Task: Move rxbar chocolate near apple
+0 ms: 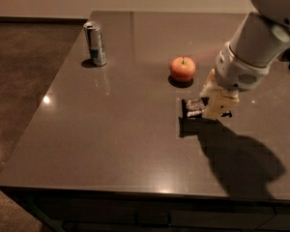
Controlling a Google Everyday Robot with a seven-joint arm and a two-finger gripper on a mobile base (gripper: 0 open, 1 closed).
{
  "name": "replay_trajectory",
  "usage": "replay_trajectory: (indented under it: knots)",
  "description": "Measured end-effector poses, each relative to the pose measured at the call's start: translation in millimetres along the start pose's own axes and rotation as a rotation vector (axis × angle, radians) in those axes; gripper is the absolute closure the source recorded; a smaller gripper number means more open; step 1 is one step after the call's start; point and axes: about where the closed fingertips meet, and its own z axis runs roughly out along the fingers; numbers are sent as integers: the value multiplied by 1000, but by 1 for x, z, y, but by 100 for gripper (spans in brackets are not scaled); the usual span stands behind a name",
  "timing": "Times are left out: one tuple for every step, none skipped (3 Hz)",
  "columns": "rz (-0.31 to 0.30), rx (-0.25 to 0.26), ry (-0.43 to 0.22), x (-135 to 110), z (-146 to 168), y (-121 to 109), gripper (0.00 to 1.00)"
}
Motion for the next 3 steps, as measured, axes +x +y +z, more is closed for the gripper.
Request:
replay_trajectory:
  knots:
    - [73,34,-2,15,-5,-31,100]
    - [128,44,-11,25,3,-54,100]
    - [150,41,-19,27,12,-64,100]
